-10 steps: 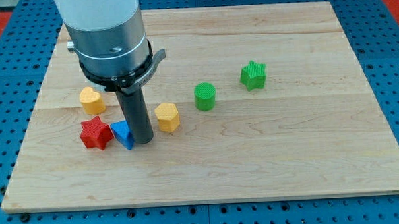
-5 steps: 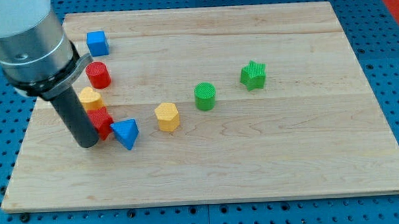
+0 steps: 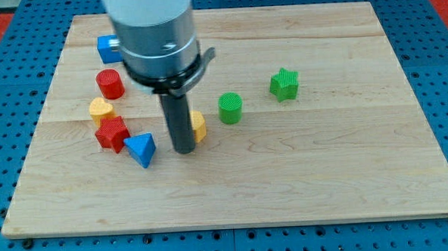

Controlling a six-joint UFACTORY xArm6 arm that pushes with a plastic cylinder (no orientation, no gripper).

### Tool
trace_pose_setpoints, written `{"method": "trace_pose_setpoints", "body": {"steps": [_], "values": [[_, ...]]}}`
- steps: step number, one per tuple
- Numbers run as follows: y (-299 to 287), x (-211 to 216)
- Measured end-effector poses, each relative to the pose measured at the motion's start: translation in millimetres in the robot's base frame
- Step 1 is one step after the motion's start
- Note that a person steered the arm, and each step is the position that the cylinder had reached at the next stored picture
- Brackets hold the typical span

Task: Move yellow hexagon from blue triangle

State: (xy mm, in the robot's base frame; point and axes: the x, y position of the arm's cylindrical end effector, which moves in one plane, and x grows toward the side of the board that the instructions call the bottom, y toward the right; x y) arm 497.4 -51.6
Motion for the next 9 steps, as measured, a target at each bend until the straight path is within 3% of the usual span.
{"method": "trace_pose_setpoints", "body": {"steps": [1, 2, 5, 6, 7, 8, 9], "values": [[-29, -15], [-36, 12], [-80, 27], [-65, 41], [0, 27], [-2, 18], [-41, 10]]}}
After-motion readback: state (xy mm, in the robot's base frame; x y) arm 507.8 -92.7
